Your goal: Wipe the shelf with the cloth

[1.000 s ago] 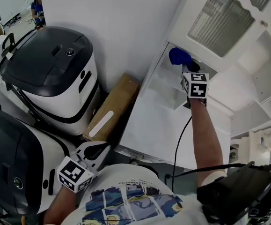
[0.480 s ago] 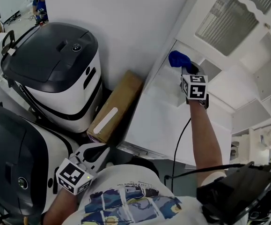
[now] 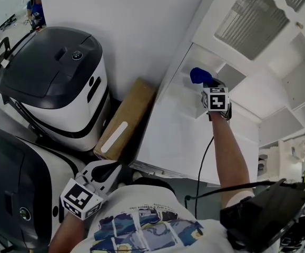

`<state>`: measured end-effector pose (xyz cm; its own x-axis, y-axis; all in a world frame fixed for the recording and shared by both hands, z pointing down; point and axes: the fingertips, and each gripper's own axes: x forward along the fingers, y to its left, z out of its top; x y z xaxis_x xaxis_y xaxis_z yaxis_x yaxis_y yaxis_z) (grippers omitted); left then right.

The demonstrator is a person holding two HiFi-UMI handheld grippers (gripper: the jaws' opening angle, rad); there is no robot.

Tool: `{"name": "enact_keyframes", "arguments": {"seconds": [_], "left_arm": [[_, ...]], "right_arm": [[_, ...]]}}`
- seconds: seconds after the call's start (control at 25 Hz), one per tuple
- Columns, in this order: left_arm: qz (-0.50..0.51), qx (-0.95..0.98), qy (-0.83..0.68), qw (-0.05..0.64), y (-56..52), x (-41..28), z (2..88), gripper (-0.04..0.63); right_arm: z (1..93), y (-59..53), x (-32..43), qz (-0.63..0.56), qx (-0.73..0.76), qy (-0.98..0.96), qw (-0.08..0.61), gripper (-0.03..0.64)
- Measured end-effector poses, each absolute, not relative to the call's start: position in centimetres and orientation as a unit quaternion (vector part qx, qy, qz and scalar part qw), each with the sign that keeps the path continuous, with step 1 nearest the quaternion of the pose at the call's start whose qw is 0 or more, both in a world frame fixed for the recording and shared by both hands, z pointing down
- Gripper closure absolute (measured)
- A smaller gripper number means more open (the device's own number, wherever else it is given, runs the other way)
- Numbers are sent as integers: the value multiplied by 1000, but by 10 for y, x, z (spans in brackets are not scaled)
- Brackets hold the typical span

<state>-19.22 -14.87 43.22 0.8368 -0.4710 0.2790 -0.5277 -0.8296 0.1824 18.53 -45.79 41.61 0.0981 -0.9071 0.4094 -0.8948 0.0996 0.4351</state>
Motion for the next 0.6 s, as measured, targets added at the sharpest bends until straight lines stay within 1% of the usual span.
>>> {"name": "enact_keyframes", "arguments": {"seconds": [0.12,0.6], "left_arm": [[117,947,-276,117,-161,-192,428,581],[125,921,-345,133,-196,-193,425,581]], "right_arm": [[421,-481,190,-8,667,-672,322,548],[460,-580,176,15,627,-694,353,548]]}}
